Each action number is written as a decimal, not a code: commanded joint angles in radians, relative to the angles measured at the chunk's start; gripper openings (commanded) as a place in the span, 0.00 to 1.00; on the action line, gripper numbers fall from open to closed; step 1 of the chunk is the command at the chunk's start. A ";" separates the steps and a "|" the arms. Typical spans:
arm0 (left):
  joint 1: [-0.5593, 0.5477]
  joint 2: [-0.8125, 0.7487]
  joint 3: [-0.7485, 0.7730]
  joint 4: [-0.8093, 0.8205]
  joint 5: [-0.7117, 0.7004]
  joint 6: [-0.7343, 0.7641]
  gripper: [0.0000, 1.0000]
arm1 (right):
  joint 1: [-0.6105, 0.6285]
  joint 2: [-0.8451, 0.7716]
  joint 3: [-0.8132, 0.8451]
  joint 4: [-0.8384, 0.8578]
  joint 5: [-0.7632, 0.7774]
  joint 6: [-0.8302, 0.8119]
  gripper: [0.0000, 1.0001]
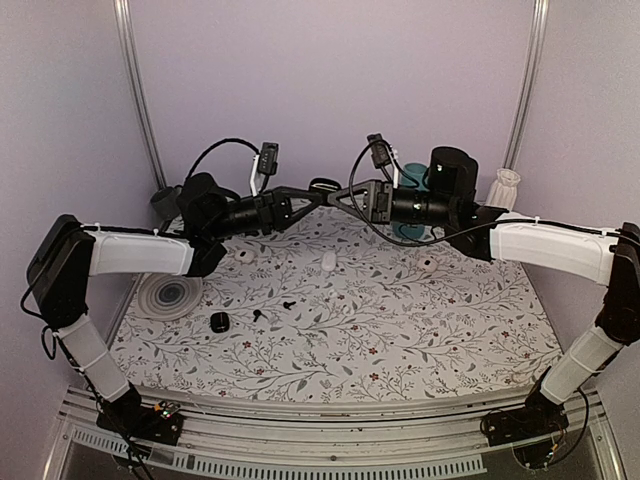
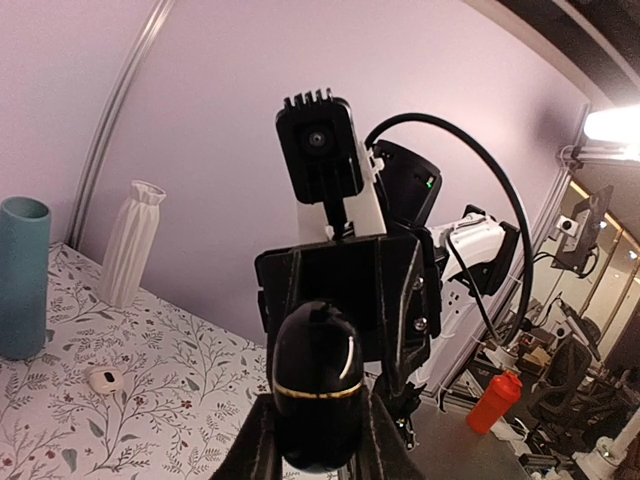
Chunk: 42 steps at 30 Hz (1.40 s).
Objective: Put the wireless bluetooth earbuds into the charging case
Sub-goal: Pass from the left arm to the right, then place the charging case at the center of the board.
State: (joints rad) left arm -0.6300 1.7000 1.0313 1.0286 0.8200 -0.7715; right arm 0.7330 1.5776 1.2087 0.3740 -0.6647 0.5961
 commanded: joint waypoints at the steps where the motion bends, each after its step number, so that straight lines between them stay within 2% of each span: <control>1: -0.019 0.010 0.015 -0.024 0.025 -0.023 0.00 | 0.006 0.008 0.008 0.102 0.018 0.012 0.36; 7: -0.022 0.010 0.017 -0.028 0.027 -0.023 0.00 | 0.006 0.021 0.008 0.106 0.005 0.016 0.28; 9: -0.022 0.012 0.016 -0.032 0.023 -0.023 0.04 | 0.008 0.021 0.008 0.105 0.004 0.016 0.22; 11: -0.022 0.010 0.014 -0.033 0.010 -0.022 0.13 | 0.007 0.021 0.008 0.103 0.000 0.015 0.14; 15: -0.022 0.004 0.015 -0.075 -0.012 0.007 0.35 | 0.007 0.010 -0.019 0.096 0.006 0.016 0.06; 19: -0.022 -0.014 0.000 -0.144 -0.068 0.067 0.60 | -0.010 -0.007 -0.049 0.091 0.019 0.030 0.05; 20: -0.022 -0.019 -0.005 -0.159 -0.081 0.081 0.70 | -0.025 -0.012 -0.059 0.093 0.021 0.037 0.04; 21: -0.020 -0.023 -0.008 -0.170 -0.092 0.093 0.92 | -0.040 -0.017 -0.071 0.093 0.023 0.050 0.04; 22: -0.020 -0.027 -0.012 -0.186 -0.100 0.106 0.96 | -0.055 -0.022 -0.082 0.093 0.023 0.058 0.05; 31: -0.017 -0.097 -0.069 -0.326 -0.238 0.268 0.96 | -0.238 -0.067 -0.279 0.063 0.045 0.141 0.04; 36: -0.013 -0.147 -0.037 -0.454 -0.293 0.365 0.96 | -0.337 -0.088 -0.393 0.000 0.092 0.154 0.04; 42: 0.017 -0.173 0.003 -0.530 -0.298 0.365 0.96 | -0.451 -0.035 -0.432 -0.147 0.120 0.130 0.04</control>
State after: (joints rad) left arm -0.6346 1.5532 0.9916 0.5800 0.5446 -0.4366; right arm 0.3351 1.5253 0.7860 0.3233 -0.5812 0.7406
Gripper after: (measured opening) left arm 0.960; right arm 0.209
